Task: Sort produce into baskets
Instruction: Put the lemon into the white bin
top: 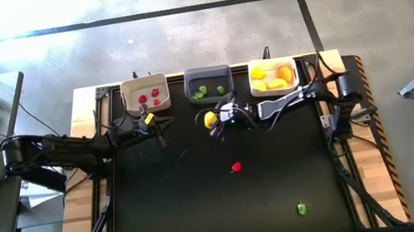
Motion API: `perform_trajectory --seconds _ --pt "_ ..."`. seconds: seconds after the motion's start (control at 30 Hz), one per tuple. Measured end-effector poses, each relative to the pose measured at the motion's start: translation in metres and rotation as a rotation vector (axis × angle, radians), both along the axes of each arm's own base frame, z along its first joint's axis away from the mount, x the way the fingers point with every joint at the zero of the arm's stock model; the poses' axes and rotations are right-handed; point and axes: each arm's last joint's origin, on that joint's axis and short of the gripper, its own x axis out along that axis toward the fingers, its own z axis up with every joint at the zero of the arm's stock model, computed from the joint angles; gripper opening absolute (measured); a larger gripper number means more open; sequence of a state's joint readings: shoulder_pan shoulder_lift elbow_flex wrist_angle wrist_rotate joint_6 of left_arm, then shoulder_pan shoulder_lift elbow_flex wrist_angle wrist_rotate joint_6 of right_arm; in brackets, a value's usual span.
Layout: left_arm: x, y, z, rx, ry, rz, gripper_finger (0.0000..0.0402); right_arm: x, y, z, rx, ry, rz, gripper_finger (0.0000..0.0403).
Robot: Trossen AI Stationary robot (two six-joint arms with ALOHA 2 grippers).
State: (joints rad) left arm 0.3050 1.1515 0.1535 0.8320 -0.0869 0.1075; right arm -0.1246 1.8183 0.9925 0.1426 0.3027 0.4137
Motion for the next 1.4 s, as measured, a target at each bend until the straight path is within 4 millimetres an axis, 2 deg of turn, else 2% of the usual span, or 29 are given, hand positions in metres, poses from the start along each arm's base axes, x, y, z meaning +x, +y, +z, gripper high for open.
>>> perform_trajectory --seconds 0.13,0.23,0.33,0.5,0.7,1.03,1.27,1.4 --pt "0.001 -0.004 -0.001 -0.002 0.006 -0.022 0.0002 0.005 -0.003 -0.001 0.038 -0.006 -0.119 0.0277" --pt "0.002 -0.006 -0.001 -0.002 0.008 -0.03 0.0002 0.012 -0.003 -0.003 0.046 -0.015 -0.133 0.0317" --pt "0.002 -0.006 -0.001 0.003 0.016 -0.031 0.0002 0.021 -0.005 -0.013 0.046 0.007 -0.134 0.0335" --pt "0.002 -0.006 -0.002 0.003 0.021 -0.027 0.0002 0.032 -0.008 -0.025 -0.006 0.083 -0.183 0.0337" --pt "0.001 -0.006 -0.002 0.002 0.024 -0.027 0.0002 0.036 -0.009 -0.026 -0.029 0.144 -0.189 0.0307" --pt "0.001 -0.006 -0.004 -0.002 0.039 -0.027 0.0002 0.035 -0.015 -0.024 -0.018 0.169 -0.128 0.0195" --pt "0.001 -0.006 -0.005 -0.006 0.051 -0.027 0.0002 0.026 -0.02 -0.007 -0.023 0.201 -0.1 0.0138" --pt "0.001 -0.006 -0.005 -0.012 0.049 -0.027 0.0002 0.023 -0.021 0.003 -0.022 0.192 -0.105 0.0132"
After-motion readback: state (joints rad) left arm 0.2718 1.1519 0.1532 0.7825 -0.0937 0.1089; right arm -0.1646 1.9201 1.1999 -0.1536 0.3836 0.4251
